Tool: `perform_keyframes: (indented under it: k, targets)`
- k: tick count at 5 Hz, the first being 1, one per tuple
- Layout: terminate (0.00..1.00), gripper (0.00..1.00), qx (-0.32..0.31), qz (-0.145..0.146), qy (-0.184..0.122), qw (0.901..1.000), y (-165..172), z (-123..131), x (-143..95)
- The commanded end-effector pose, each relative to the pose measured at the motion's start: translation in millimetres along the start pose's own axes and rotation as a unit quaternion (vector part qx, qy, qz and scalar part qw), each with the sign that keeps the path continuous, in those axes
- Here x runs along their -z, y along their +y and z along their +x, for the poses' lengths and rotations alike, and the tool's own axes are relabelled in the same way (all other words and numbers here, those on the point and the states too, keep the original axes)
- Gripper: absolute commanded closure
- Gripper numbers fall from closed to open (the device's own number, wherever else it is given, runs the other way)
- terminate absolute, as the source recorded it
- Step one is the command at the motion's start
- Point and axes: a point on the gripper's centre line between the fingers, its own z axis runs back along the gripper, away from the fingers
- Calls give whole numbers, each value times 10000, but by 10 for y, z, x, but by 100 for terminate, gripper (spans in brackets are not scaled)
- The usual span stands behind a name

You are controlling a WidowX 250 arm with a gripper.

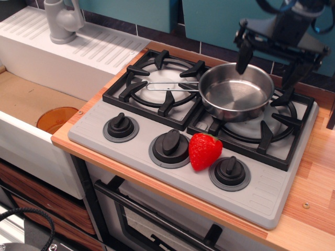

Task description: Put pot or pan on stove and put strawberry in pot or pan

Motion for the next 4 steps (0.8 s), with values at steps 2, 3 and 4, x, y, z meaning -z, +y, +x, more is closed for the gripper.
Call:
perform_keyframes:
  k: [2,3,4]
  targets:
    - [0,0,281,-446,79,9986,459,-44,-253]
    - [0,0,345,-423,69,9985,529,-181,-242]
    - [0,0,260,-411,103,9988,530,-328,-177]
